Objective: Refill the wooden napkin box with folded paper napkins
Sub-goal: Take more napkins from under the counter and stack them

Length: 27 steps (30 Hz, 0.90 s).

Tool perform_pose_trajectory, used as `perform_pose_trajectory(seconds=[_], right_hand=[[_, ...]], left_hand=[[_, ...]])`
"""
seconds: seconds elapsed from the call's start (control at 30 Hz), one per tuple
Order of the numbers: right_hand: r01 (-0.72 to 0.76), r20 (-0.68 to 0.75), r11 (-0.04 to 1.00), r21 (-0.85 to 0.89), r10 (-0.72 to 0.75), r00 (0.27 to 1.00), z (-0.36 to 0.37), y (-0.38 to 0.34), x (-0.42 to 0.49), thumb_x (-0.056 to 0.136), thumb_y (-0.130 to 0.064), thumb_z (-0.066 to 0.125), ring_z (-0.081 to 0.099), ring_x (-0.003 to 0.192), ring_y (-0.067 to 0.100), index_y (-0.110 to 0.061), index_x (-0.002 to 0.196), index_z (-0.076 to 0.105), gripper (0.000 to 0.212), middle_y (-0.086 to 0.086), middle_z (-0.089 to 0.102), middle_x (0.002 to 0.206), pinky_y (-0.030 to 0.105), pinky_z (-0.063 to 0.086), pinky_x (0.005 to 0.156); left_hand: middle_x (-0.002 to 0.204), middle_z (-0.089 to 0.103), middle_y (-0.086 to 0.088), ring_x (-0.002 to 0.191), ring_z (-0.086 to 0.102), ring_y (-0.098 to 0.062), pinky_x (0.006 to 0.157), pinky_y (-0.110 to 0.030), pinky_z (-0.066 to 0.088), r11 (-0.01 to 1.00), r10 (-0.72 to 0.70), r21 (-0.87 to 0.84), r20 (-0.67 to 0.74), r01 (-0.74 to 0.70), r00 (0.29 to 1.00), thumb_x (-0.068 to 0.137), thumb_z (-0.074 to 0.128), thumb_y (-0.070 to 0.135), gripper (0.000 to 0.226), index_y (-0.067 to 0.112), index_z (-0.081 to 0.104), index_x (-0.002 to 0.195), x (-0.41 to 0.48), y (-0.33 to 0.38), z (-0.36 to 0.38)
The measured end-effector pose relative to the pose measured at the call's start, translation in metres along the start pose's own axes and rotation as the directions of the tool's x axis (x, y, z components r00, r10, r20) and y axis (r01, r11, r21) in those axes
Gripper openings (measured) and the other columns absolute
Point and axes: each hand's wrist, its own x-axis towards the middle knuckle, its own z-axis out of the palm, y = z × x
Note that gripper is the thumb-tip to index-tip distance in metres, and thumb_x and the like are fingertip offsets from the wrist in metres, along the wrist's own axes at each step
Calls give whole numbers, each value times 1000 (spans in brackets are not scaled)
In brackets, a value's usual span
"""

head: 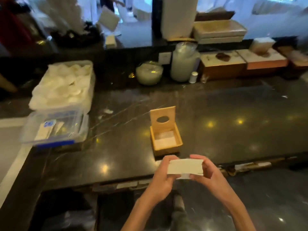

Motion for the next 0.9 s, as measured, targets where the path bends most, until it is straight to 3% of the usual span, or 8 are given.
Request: perform_pose_trajectory(seconds=[0.1,0.2,0.3,0.37,0.5,0.63,0.73,0.9], right_hand=[[65,-77,995,-69,-70,995,-57,13,26,80,-3,75,58,121,12,-27,132,54,62,-9,63,128,32,50,99],[62,-99,995,-75,-69,993,-104,40,60,79,-8,76,53,128,12,-31,139,48,69,-12,60,134,32,43,108],[27,-108,996,-86,-36,994,-138,65,89,81,-7,73,48,132,5,-32,142,43,72,-16,55,140,38,38,113],[-10,-97,994,-106,0,995,-152,79,100,84,-3,70,43,135,3,-32,145,40,73,-19,50,144,39,34,116],[-47,-67,994,-100,40,997,-159,101,104,85,-2,70,40,139,7,-30,150,31,81,-12,43,150,36,33,116],[-79,-99,995,-59,73,992,-155,112,99,84,6,68,43,137,7,-28,149,29,83,-10,44,149,22,38,109],[-90,-70,994,-62,86,994,-153,114,101,84,5,68,35,139,0,-31,152,22,89,-21,37,151,20,33,112],[-72,-57,995,-70,68,996,-151,116,102,84,4,67,33,140,-2,-32,154,14,95,-35,35,147,19,31,112]], left_hand=[[120,54,3,114,53,-11,96,-30,48,996,69,63,-24,-68,997,88,53,-6,47,25,44,123,56,2,46],[123,55,6,116,54,-10,98,-39,49,996,60,71,-29,-57,998,90,54,-5,46,24,45,125,111,-9,86],[120,53,20,116,53,-3,99,-24,47,998,24,58,-38,-21,999,89,57,-6,55,36,44,121,149,-21,116],[121,52,22,118,51,-2,101,-23,45,999,-30,34,-46,32,998,89,59,-3,56,38,43,123,160,-29,130],[132,51,10,128,48,-4,107,-23,42,993,-114,-38,-29,113,993,89,65,2,58,24,38,135,163,-40,142],[128,49,7,125,49,-11,105,-27,44,992,-116,-50,-49,114,992,87,64,0,60,23,37,134,158,-45,147],[129,49,2,125,49,-14,105,-30,45,993,-111,-42,-96,108,989,85,62,-5,61,21,36,133,163,-50,151],[131,47,3,128,47,-10,105,-21,42,993,-99,-82,-110,90,989,76,53,-22,73,19,33,133,168,-49,154]])
